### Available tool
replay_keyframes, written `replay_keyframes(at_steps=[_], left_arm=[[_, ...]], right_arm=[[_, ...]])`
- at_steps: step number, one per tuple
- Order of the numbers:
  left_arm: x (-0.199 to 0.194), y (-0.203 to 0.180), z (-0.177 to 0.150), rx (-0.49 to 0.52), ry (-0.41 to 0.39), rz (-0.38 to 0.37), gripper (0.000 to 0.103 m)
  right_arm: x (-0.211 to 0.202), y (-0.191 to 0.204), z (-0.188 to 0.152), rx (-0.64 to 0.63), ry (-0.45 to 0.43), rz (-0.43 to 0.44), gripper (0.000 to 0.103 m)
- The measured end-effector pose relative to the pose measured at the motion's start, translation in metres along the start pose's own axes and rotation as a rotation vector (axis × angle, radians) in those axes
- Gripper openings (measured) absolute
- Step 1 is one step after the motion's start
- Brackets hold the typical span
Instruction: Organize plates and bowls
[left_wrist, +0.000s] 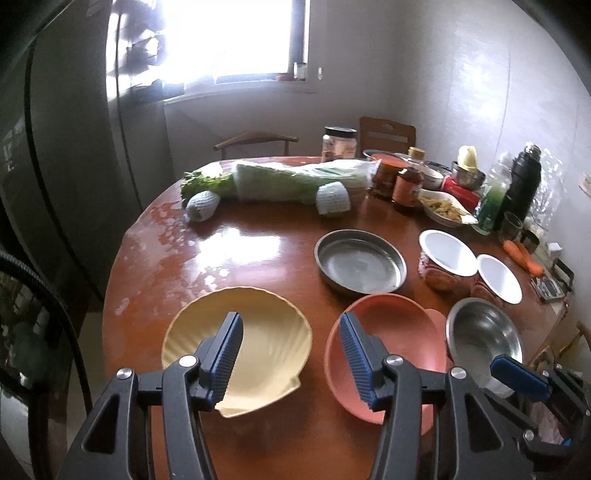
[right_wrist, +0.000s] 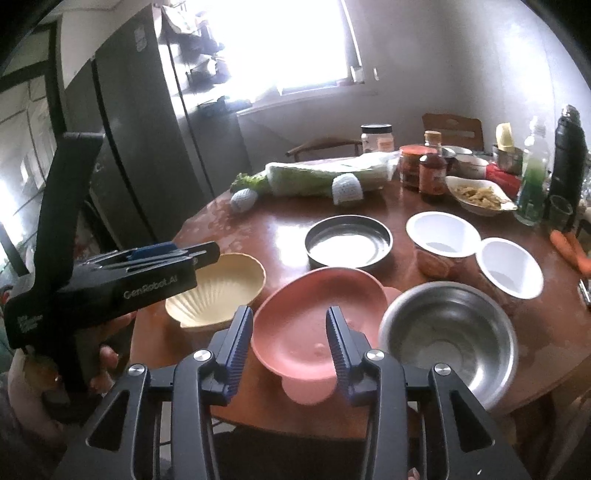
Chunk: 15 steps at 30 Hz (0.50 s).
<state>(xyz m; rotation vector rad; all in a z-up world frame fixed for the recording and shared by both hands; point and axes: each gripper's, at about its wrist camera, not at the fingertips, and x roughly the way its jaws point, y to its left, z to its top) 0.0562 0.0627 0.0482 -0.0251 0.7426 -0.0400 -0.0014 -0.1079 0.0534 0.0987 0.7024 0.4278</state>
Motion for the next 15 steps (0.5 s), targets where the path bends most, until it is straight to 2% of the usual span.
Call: replay_keyframes(at_steps=[9, 15], left_arm=[[0.004, -0.023, -0.012, 0.026, 0.04, -0.019, 0.055], [0.013, -0.027, -0.036, 0.007, 0.099, -0.037, 0.054]], right_arm=[[-0.02, -0.012, -0.024, 0.007, 0.015, 0.008, 0.043], [-0.017, -0.014, -0.044, 0.007, 0.062, 0.014, 0.044]])
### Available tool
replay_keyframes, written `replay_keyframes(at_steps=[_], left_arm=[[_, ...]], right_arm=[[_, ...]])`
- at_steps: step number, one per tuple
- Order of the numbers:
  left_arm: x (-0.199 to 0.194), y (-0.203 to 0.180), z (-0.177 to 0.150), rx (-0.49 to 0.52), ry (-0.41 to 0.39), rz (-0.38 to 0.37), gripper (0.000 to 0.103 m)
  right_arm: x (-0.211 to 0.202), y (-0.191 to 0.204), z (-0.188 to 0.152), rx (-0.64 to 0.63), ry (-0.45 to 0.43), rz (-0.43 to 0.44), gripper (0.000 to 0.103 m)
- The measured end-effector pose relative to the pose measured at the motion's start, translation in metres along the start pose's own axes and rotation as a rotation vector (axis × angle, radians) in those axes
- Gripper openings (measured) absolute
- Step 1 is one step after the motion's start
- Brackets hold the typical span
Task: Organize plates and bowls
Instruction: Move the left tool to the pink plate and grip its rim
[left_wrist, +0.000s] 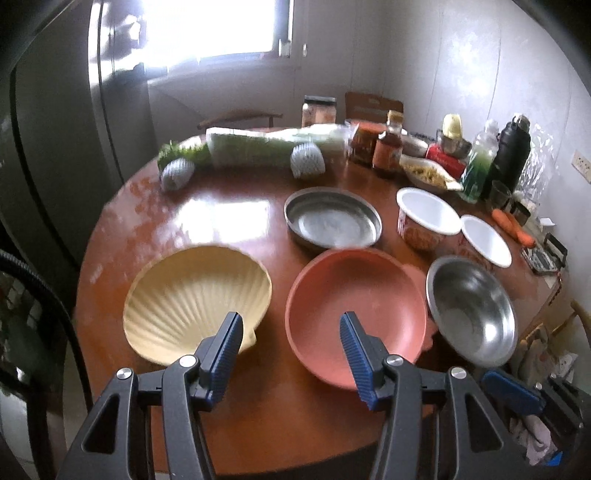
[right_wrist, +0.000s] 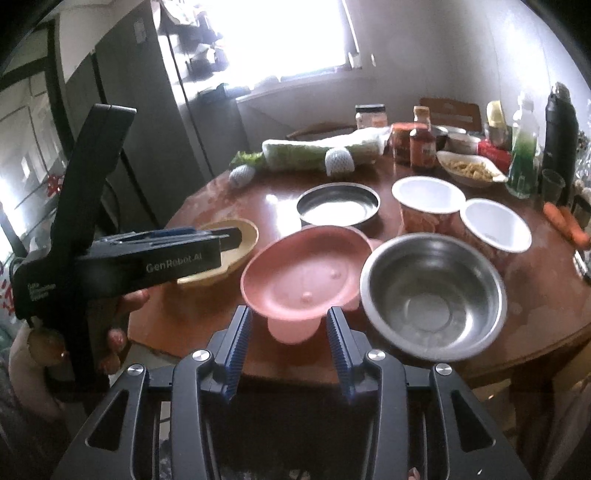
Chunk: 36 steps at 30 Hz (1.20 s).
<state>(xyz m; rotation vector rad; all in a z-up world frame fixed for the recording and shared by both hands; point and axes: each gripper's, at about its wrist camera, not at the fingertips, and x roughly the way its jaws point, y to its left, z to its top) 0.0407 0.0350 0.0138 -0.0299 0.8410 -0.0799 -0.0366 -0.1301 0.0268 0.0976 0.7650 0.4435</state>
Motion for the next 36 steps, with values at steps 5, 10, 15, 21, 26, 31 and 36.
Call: replay_keyframes(at_steps=[5, 10, 15, 21, 26, 31, 36], left_arm=[[0.01, -0.002, -0.014, -0.012, 0.038, 0.004, 0.054], [0.022, 0.0, -0.021, -0.043, 0.077, -0.001, 0.054], [0.032, 0.002, -0.025, -0.067, 0.101, -0.015, 0.054], [0.044, 0.009, -0.026, -0.101, 0.127, -0.022, 0.055], [0.054, 0.01, -0.025, -0.115, 0.145, -0.04, 0.054], [0.063, 0.01, -0.024, -0.127, 0.159, -0.061, 0.054], [0.066, 0.015, -0.02, -0.155, 0.143, -0.092, 0.054]], right_arm=[[0.009, -0.005, -0.006, 0.034, 0.026, 0.011, 0.044], [0.022, -0.012, -0.009, 0.081, 0.053, 0.029, 0.044], [0.032, -0.019, -0.011, 0.127, 0.062, 0.012, 0.044], [0.044, -0.026, -0.011, 0.158, 0.07, 0.002, 0.044], [0.055, -0.029, -0.009, 0.179, 0.076, -0.005, 0.044], [0.067, -0.028, -0.006, 0.198, 0.085, -0.001, 0.044], [0.077, -0.028, -0.002, 0.202, 0.074, -0.009, 0.043]])
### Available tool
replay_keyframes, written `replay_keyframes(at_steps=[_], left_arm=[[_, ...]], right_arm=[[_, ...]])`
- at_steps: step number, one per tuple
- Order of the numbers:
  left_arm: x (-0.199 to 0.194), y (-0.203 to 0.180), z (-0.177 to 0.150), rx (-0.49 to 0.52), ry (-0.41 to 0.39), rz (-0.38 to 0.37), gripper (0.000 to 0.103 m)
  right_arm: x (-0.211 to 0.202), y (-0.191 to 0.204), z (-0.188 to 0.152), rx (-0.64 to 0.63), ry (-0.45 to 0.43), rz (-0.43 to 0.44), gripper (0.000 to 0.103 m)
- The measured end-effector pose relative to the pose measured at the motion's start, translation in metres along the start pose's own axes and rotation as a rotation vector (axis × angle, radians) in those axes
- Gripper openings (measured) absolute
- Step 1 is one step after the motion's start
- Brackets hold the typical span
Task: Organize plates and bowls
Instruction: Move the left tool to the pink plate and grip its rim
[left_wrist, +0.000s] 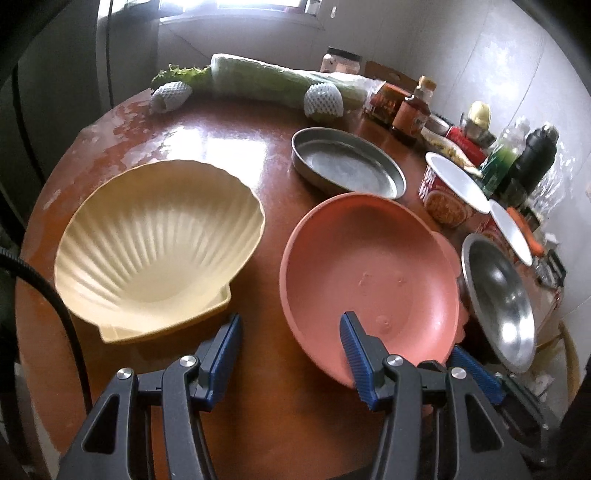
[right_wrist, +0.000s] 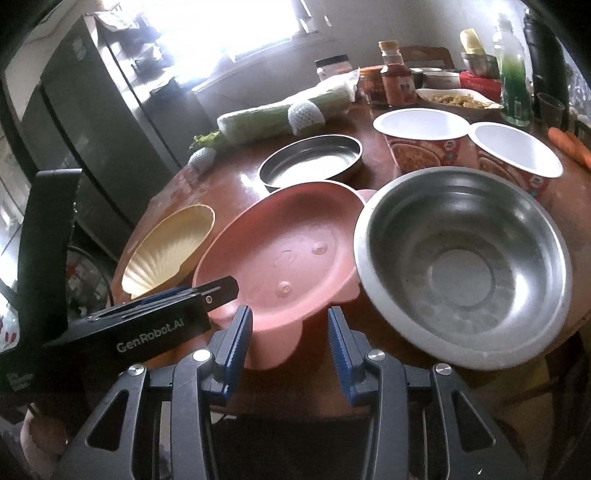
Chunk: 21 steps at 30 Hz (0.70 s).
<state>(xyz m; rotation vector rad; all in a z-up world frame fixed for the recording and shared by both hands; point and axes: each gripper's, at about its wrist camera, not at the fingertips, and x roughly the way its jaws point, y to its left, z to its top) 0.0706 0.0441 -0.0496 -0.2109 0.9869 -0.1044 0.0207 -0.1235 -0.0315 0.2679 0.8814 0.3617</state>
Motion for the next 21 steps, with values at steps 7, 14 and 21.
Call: replay_keyframes(at_steps=[7, 14, 21], left_arm=[[0.002, -0.006, -0.001, 0.028, -0.019, -0.024, 0.041], [-0.001, -0.002, -0.001, 0.025, -0.035, -0.023, 0.038], [-0.019, 0.006, -0.001, 0.014, -0.071, -0.016, 0.038]], right_arm=[[0.014, 0.003, 0.004, -0.034, 0.002, -0.011, 0.037], [0.017, 0.007, 0.005, -0.061, 0.007, -0.021, 0.037], [0.009, 0.019, 0.007, -0.097, -0.018, 0.0, 0.037]])
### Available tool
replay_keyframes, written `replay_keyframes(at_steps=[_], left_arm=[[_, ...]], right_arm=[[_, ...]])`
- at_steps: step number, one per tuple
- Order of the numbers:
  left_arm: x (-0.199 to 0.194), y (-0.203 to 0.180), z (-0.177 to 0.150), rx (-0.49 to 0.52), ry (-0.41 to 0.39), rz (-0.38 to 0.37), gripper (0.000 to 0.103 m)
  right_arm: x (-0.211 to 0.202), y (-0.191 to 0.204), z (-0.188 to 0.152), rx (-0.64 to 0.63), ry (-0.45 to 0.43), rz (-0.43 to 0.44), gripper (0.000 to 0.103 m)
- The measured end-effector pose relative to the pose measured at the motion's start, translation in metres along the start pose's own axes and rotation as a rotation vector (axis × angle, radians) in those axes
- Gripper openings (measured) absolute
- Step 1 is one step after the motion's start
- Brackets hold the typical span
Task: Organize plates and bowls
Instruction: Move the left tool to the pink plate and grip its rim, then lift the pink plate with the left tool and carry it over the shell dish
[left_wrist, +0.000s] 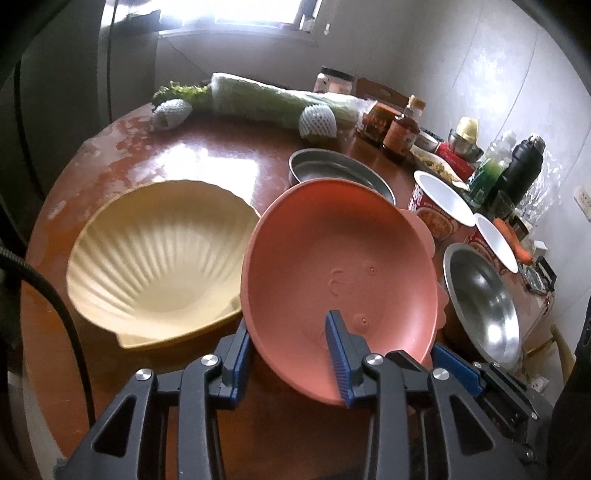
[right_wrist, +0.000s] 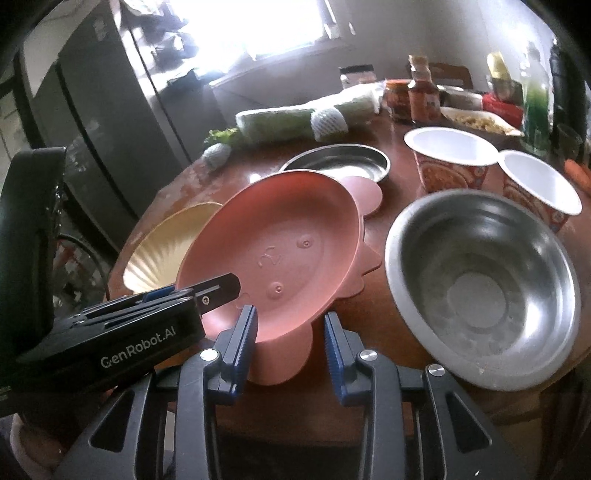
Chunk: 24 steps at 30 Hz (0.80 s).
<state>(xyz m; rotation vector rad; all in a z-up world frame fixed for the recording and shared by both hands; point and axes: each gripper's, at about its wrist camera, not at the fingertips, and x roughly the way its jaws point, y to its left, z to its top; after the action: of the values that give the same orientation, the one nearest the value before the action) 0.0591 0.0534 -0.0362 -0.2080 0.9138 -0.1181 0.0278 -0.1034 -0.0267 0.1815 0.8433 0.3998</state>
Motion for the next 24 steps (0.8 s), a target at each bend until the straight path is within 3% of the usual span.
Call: replay_keyframes(at_steps=[14, 24], left_arm=[[-0.053, 0.029, 0.019, -0.027, -0.109, 0.029, 0.038], [-0.079, 0.068, 0.04, -0.047, -0.161, 0.099, 0.038]], right_arm=[[-0.016, 0.045, 0.025, -0.103, -0.068, 0.064, 0.037], [-0.005, 0.094, 0.052, -0.19, -0.091, 0.12, 0.037]])
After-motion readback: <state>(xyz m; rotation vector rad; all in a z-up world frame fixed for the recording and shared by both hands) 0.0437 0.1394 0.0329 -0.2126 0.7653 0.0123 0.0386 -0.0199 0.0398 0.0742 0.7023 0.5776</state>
